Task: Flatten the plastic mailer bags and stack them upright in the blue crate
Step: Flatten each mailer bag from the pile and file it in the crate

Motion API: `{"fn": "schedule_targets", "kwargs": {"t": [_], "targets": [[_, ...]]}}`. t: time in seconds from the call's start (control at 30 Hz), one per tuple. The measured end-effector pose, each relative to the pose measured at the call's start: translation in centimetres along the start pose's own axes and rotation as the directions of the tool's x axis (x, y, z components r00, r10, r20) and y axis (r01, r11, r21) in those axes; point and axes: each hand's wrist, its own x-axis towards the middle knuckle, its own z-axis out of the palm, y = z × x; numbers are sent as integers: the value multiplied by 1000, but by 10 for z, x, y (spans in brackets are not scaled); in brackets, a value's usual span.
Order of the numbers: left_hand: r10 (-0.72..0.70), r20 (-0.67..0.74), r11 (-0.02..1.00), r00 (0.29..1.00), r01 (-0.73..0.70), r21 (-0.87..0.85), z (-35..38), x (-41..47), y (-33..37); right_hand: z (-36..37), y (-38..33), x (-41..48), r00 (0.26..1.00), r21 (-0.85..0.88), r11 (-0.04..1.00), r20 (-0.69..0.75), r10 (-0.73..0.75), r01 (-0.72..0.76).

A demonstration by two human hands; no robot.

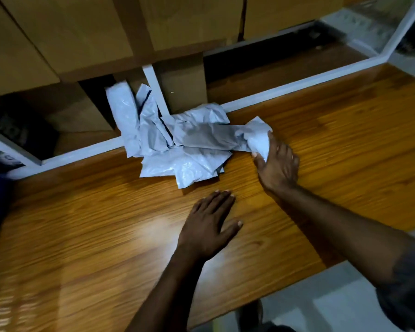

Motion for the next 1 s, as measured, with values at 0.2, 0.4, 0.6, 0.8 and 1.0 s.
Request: {"fn": "schedule_targets", "kwargs": {"t": [0.2, 0.4, 0.6, 0.8, 1.0], "targets": [[-21, -23, 1000, 1000, 21, 7, -3, -6, 3, -29, -9, -13, 972, 26, 990, -194, -133, 141], [-80, -121, 997, 989, 81, 9, -7, -36, -9, -69, -58, -57, 888, 226, 870, -262, -379, 438], [-194, -367, 981, 910, 188, -53, -37, -135, -85, -76, -127, -153, 784, 367, 699, -186, -592, 614], [-804, -455, 591, 383, 426, -685, -71, -250, -163, -43, -171, -228, 521, 132, 556, 225, -823, 821], [-666, -453, 695, 592, 274, -665, -88, -250, -150, -44, -206, -249, 707, 232, 731, 191, -681, 642]]}}
